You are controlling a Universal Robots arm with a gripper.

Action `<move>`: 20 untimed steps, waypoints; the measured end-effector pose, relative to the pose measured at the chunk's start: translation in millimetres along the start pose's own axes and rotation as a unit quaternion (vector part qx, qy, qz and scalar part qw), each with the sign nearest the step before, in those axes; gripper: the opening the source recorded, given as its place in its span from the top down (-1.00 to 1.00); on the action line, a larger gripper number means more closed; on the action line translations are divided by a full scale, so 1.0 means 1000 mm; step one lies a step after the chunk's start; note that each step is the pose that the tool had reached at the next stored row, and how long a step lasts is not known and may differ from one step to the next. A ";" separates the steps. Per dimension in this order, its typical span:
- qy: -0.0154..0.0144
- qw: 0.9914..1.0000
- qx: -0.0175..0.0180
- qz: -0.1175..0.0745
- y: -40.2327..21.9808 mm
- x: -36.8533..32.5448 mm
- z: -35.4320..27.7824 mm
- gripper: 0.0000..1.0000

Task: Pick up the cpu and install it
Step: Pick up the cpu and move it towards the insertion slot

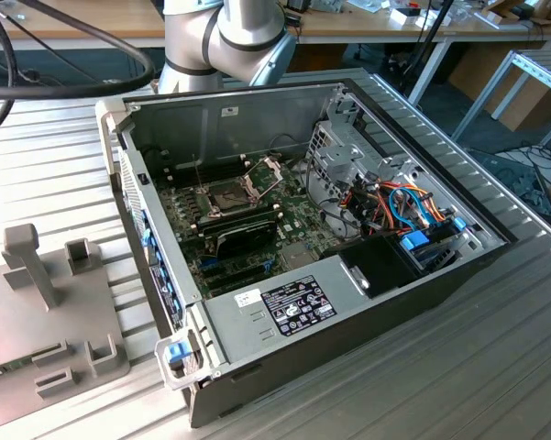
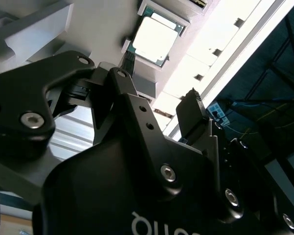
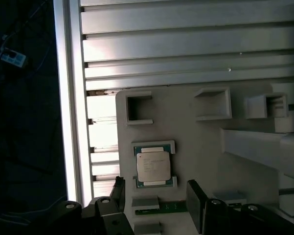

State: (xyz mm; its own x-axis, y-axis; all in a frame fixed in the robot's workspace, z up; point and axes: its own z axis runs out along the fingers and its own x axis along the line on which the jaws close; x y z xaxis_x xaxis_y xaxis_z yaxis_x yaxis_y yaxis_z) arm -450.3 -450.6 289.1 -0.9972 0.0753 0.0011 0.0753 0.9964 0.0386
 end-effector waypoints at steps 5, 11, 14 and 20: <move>0.000 1.000 0.000 0.000 -0.0002 0.0000 0.0040 -0.23; 0.000 1.000 0.000 0.000 -0.0002 0.0000 0.0042 -0.23; 0.000 1.000 0.000 0.000 -0.0002 0.0000 0.0042 -0.23; 0.000 1.000 0.000 0.000 -0.0003 0.0000 0.0070 -0.23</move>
State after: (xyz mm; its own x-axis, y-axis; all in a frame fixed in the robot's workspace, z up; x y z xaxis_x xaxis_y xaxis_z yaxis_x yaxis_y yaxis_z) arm -450.2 -450.6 282.1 -0.9972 0.0752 0.0011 0.0752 0.9964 0.0386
